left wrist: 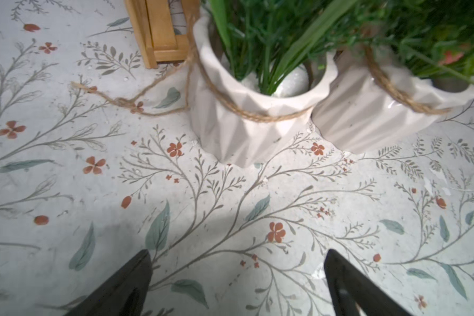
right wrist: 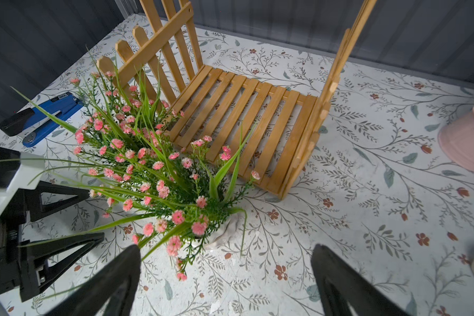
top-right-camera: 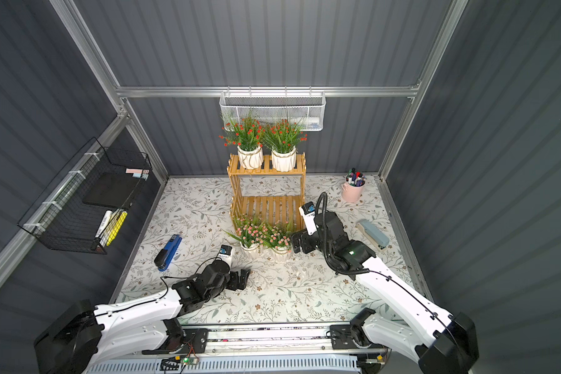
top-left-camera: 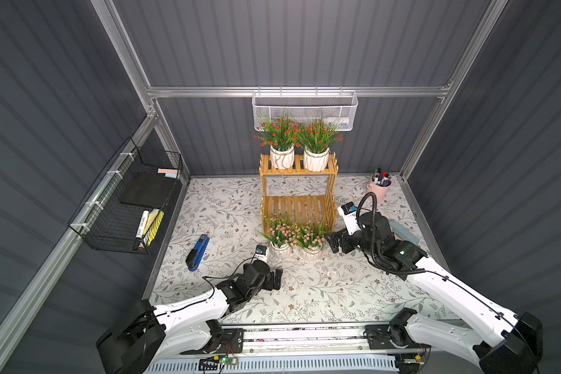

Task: Place the baby's breath potted plants on the rack by color
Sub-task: Pick up the baby's breath potted plant from the center of the board.

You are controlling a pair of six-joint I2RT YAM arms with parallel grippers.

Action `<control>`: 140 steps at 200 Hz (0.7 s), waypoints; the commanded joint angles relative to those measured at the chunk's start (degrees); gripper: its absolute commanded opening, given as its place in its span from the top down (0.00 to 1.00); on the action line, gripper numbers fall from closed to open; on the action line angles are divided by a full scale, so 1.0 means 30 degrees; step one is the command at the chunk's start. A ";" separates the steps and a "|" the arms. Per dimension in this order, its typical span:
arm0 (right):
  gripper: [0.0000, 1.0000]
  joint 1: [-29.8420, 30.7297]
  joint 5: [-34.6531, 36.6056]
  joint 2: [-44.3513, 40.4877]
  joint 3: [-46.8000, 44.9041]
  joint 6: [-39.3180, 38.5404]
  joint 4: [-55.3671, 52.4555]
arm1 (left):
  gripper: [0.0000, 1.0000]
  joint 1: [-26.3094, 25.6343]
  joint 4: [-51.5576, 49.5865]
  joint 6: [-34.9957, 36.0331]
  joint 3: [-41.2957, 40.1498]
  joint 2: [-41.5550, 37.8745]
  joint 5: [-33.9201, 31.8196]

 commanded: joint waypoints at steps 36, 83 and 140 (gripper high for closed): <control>0.01 0.0116 0.0091 0.0601 0.0837 0.0010 0.0203 | 0.00 -0.0039 0.6454 0.2394 0.0963 0.3723 -0.0078; 0.01 0.0115 0.0004 0.0492 0.0815 -0.0077 0.0273 | 0.01 -0.0010 0.7493 0.3101 0.2282 0.5778 -0.0777; 0.01 0.0097 -0.0012 0.0336 0.0720 -0.0308 0.0154 | 0.01 0.0358 0.8718 0.3175 0.3092 0.8267 -0.1189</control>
